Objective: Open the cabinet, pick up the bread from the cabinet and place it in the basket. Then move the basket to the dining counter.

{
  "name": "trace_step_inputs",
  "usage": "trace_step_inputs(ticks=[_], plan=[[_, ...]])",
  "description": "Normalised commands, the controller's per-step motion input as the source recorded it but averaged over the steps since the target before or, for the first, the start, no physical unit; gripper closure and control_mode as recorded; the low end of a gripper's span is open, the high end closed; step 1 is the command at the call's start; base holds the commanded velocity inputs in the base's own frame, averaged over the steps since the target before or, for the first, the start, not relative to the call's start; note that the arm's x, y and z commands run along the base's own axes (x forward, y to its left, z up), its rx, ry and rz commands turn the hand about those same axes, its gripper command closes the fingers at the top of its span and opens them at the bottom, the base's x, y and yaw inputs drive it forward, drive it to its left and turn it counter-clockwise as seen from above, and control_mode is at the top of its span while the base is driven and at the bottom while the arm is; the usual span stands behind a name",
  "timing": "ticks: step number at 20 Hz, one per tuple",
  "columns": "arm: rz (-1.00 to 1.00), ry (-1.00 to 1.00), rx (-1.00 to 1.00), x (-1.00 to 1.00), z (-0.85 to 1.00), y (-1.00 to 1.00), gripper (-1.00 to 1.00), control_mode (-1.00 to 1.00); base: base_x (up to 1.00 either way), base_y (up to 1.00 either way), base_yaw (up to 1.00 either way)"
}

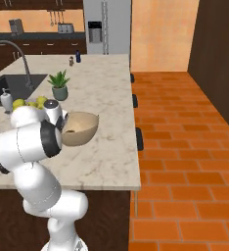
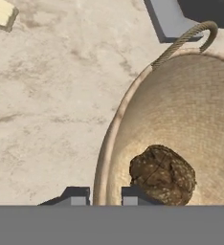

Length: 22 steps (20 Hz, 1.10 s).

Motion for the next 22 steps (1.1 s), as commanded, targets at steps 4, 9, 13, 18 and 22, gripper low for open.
trace_step_inputs(ticks=[4,9,13,18,22], plan=[[0.0,0.02,0.0,0.15,-0.28,0.0,1.0,-1.0,0.0,0.0,0.0],[0.0,0.05,0.0,-0.14,-0.05,-0.01,1.0,-1.0,0.0,0.0,0.0],[0.0,0.02,0.0,0.0,0.18,-0.01,-1.0,-1.0,0.0,0.0,0.0],[0.0,0.0,0.0,-0.22,0.72,0.0,-1.0,-1.0,0.0,0.0,0.0],[0.0,0.03,0.0,-0.45,0.89,0.0,-1.0,-1.0,0.0,0.0,0.0]])
